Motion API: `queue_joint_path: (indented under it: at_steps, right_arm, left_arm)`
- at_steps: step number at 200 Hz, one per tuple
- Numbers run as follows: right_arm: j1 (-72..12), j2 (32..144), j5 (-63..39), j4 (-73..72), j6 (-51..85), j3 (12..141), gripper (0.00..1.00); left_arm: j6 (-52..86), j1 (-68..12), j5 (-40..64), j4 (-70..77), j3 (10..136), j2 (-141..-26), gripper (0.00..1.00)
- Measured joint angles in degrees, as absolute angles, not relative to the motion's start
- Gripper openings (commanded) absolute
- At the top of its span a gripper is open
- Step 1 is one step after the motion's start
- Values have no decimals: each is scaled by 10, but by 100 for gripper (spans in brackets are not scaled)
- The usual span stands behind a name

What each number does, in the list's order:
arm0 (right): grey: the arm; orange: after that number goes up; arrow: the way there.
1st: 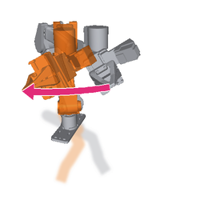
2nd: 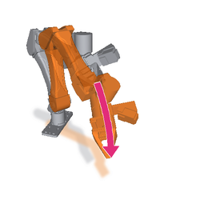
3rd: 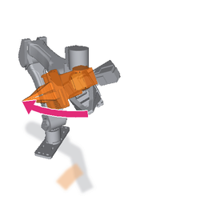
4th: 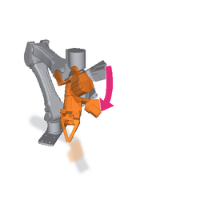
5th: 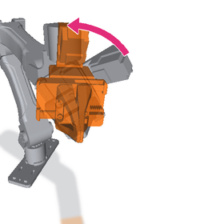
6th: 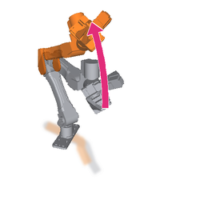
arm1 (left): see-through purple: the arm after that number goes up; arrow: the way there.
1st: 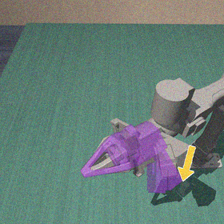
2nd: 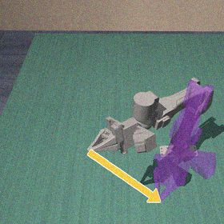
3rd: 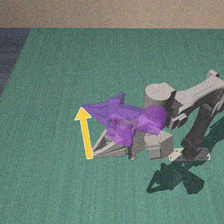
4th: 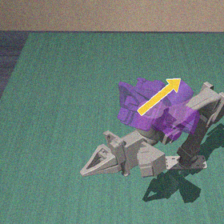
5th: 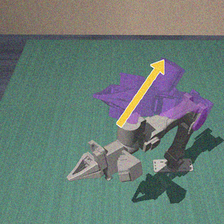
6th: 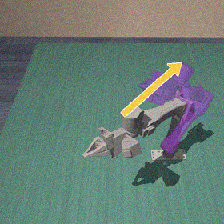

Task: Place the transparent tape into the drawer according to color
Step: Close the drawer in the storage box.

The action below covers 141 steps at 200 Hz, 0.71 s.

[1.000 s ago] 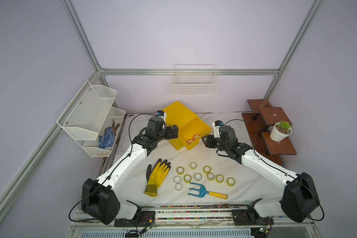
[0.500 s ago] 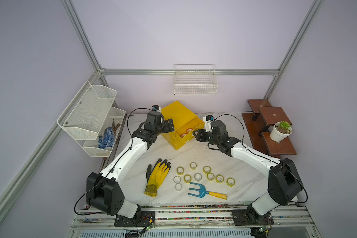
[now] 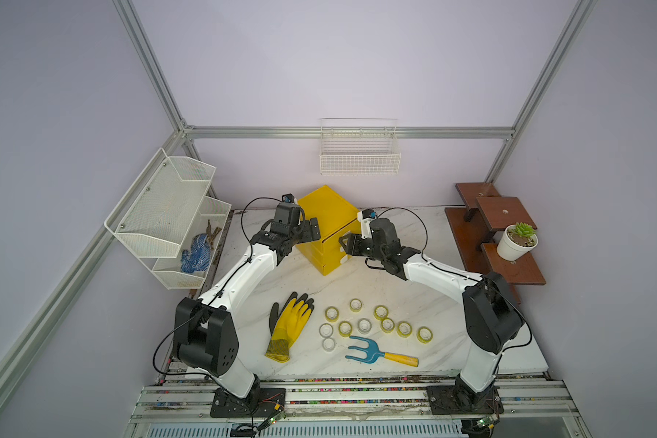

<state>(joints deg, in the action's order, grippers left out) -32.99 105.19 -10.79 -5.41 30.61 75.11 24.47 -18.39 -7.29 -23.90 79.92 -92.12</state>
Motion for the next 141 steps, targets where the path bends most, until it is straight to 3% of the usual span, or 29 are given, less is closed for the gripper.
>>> queue_joint_path:
  at_steps: [53, 141]
  right_arm:
    - [-332, 1053, -97, -75, 308, 746, 60]
    - [-332, 1051, -88, -98, 316, 741, 60]
  left_arm:
    - [244, -184, -67, -227, 788, -915, 100]
    - [242, -184, -43, -246, 788, -904, 100]
